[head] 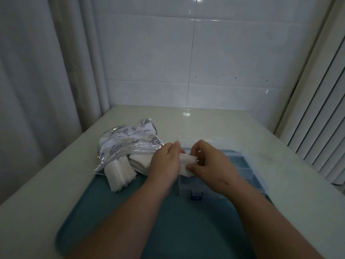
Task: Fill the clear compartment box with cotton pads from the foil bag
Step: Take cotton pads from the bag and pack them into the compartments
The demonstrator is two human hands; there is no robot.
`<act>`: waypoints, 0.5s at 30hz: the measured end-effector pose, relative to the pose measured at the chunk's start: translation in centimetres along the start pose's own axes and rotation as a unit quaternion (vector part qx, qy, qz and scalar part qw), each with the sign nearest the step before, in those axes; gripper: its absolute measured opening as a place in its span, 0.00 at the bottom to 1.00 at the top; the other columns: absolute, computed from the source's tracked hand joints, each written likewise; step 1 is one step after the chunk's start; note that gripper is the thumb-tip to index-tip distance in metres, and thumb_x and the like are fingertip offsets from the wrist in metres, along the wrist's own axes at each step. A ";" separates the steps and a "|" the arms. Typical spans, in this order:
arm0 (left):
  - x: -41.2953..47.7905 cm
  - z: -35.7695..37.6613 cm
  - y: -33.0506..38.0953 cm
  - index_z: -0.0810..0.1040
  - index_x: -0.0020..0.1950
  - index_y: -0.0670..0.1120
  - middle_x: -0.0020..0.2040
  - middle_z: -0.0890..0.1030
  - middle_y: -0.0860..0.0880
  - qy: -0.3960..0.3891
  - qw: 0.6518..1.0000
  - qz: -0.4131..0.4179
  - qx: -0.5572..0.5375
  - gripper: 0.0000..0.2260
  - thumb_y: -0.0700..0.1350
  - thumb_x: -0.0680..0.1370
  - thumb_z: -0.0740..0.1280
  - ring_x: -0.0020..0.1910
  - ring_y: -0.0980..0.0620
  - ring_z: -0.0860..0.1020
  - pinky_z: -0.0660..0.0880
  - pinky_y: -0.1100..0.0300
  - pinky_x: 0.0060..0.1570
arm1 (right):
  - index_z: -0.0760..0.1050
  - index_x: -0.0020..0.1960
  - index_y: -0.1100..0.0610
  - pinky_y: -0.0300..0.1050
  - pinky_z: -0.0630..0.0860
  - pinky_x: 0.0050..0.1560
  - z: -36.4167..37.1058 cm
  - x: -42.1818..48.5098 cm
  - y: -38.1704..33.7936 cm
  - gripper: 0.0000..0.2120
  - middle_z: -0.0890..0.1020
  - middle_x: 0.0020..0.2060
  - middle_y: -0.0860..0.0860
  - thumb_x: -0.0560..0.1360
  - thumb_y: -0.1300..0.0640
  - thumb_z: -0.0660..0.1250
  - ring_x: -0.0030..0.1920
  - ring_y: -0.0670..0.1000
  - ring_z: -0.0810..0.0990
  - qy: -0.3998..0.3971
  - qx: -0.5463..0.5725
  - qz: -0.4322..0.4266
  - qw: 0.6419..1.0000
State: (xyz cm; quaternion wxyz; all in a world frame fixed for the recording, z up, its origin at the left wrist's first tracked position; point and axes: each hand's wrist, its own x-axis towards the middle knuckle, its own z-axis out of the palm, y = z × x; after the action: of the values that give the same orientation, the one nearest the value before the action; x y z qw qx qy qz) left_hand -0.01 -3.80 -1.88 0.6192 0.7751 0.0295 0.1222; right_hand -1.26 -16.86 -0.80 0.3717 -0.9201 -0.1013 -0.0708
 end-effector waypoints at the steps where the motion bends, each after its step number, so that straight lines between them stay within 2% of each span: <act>1: 0.0 0.0 0.0 0.80 0.41 0.48 0.42 0.80 0.51 0.003 1.000 -0.006 -0.015 0.13 0.49 0.81 0.59 0.44 0.50 0.77 0.73 0.53 0.46 | 0.68 0.47 0.45 0.39 0.79 0.42 0.0 0.0 0.0 0.11 0.80 0.49 0.47 0.75 0.54 0.71 0.44 0.44 0.79 0.002 0.002 0.003 1.000; 6: 0.1 0.2 -0.3 0.79 0.46 0.48 0.43 0.79 0.52 0.023 1.000 -0.005 -0.012 0.09 0.44 0.80 0.60 0.45 0.50 0.77 0.75 0.51 0.47 | 0.67 0.50 0.42 0.37 0.77 0.40 0.0 -0.3 -0.3 0.13 0.78 0.50 0.45 0.75 0.53 0.70 0.41 0.43 0.80 -0.013 0.002 -0.021 1.000; 8: 0.3 0.1 -0.4 0.79 0.45 0.48 0.43 0.80 0.49 0.031 0.999 -0.024 -0.029 0.10 0.46 0.80 0.60 0.46 0.47 0.78 0.76 0.48 0.49 | 0.70 0.48 0.40 0.42 0.80 0.44 0.0 -0.2 -0.3 0.11 0.79 0.50 0.44 0.76 0.55 0.69 0.41 0.44 0.81 -0.003 0.011 -0.027 1.000; 10: 0.3 0.1 -0.1 0.79 0.45 0.46 0.43 0.79 0.48 0.031 0.998 -0.041 -0.040 0.13 0.50 0.81 0.58 0.46 0.47 0.77 0.74 0.51 0.47 | 0.76 0.47 0.39 0.44 0.80 0.46 0.1 -0.1 -0.2 0.09 0.82 0.47 0.45 0.76 0.55 0.68 0.39 0.44 0.82 0.018 0.024 -0.021 0.999; 12: 0.4 0.1 0.0 0.79 0.47 0.44 0.43 0.78 0.49 0.024 0.999 -0.044 -0.018 0.16 0.53 0.81 0.57 0.45 0.49 0.76 0.70 0.54 0.45 | 0.80 0.50 0.41 0.41 0.79 0.46 0.1 -0.1 -0.1 0.08 0.82 0.44 0.44 0.76 0.54 0.69 0.41 0.42 0.80 0.028 0.019 -0.017 0.999; 15: 0.3 0.3 -0.3 0.75 0.45 0.41 0.39 0.75 0.47 0.019 0.999 -0.037 -0.010 0.14 0.49 0.81 0.58 0.42 0.48 0.73 0.67 0.55 0.41 | 0.80 0.52 0.42 0.31 0.73 0.38 -0.1 -0.1 -0.1 0.09 0.80 0.41 0.43 0.75 0.54 0.71 0.39 0.41 0.78 0.027 0.014 -0.013 0.999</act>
State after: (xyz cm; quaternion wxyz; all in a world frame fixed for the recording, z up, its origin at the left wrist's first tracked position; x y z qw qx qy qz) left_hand 0.36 -3.94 -2.20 0.6306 0.7646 0.0688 0.1140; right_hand -1.39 -16.88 -0.68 0.3863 -0.9112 -0.1040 -0.0987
